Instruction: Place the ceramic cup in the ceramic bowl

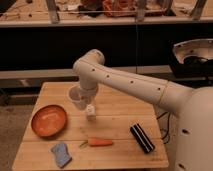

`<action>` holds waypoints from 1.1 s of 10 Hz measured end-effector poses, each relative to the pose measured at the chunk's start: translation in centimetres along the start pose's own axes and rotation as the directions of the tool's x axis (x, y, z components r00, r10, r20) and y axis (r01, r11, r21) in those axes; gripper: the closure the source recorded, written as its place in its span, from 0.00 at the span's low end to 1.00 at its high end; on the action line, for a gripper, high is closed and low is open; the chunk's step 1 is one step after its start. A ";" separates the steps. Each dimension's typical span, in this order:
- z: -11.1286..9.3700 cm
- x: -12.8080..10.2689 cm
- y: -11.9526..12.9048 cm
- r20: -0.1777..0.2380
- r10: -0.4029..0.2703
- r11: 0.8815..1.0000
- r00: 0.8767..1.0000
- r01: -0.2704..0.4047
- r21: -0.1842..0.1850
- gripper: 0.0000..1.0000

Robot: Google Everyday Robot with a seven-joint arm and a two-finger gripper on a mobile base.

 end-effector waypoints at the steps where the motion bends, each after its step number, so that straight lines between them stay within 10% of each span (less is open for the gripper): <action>1: 0.1 -0.1 -0.6 -0.005 -0.015 1.000 1.000 0.015 -0.003 0.99; 11: 3.4 -1.5 -10.4 0.045 -0.219 0.975 0.975 0.220 -0.041 0.99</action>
